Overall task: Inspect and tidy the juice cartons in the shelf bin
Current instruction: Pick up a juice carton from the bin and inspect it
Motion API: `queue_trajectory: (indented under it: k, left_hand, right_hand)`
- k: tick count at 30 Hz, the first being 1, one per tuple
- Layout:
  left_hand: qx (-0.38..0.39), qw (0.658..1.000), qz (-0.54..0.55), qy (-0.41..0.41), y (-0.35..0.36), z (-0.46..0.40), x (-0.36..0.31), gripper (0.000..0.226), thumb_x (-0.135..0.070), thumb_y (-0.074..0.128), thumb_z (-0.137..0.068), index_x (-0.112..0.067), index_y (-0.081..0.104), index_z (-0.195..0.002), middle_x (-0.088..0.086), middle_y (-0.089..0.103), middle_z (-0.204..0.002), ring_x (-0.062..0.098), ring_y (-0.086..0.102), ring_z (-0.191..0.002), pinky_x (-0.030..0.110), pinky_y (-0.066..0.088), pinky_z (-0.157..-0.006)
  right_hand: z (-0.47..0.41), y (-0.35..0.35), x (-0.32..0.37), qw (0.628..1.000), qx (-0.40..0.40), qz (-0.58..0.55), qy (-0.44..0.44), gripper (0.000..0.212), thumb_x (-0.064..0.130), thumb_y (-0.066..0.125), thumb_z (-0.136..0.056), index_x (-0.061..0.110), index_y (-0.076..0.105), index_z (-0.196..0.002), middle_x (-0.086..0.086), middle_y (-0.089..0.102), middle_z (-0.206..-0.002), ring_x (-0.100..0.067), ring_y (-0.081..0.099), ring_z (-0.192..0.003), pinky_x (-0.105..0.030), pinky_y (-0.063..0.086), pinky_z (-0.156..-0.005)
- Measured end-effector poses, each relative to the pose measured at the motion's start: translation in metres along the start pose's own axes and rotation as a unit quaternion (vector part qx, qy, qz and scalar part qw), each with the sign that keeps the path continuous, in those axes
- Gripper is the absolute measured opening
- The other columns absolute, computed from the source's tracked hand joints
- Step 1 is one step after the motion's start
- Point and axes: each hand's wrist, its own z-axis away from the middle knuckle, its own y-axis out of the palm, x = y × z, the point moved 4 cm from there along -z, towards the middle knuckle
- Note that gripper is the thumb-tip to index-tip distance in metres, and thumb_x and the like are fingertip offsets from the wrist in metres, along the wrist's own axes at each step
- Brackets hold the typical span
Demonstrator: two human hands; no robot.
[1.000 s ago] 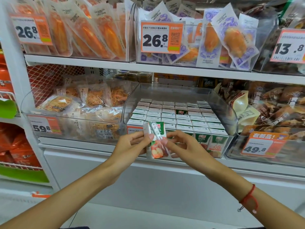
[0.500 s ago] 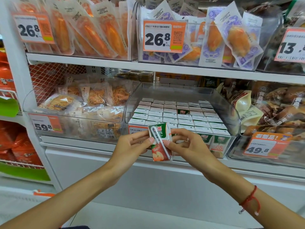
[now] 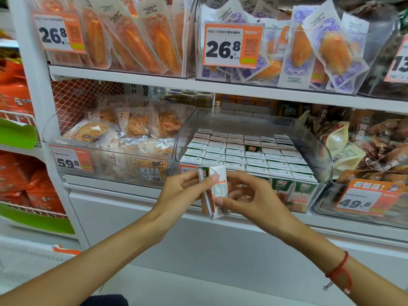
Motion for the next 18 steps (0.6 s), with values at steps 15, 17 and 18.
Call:
queue_trajectory:
  k: [15, 17, 18]
  left_hand:
    - [0.076, 0.979, 0.097, -0.162, 0.007, 0.001, 0.015, 0.044, -0.046, 0.064, -0.082, -0.021, 0.066, -0.118, 0.005, 0.076, -0.105, 0.018, 0.073, -0.097, 0.022, 0.059, -0.080]
    - [0.093, 0.988, 0.053, -0.111, 0.010, 0.001, 0.012, 0.048, -0.047, 0.066, -0.080, -0.023, 0.064, -0.122, 0.001, 0.075, -0.110, 0.015, 0.071, -0.103, 0.025, 0.056, -0.091]
    - [0.091, 0.993, 0.026, -0.075, 0.011, 0.000, 0.009, 0.052, -0.046, 0.069, -0.078, -0.026, 0.062, -0.125, -0.003, 0.073, -0.114, 0.012, 0.069, -0.107, 0.026, 0.053, -0.095]
  right_hand:
    - [-0.002, -0.005, -0.019, 0.976, 0.083, -0.116, 0.163, 0.030, 0.043, 0.064, -0.088, 0.022, 0.069, -0.108, 0.002, 0.075, -0.098, -0.018, 0.072, -0.092, -0.032, 0.059, -0.086]
    - [-0.002, -0.006, -0.019, 0.976, 0.087, -0.123, 0.156, 0.035, 0.045, 0.065, -0.087, 0.023, 0.066, -0.114, 0.003, 0.075, -0.099, -0.014, 0.072, -0.094, -0.030, 0.058, -0.085]
    - [-0.003, -0.008, -0.018, 0.978, 0.087, -0.123, 0.143, 0.039, 0.045, 0.066, -0.084, 0.025, 0.064, -0.118, 0.006, 0.075, -0.101, -0.011, 0.071, -0.097, -0.028, 0.058, -0.086]
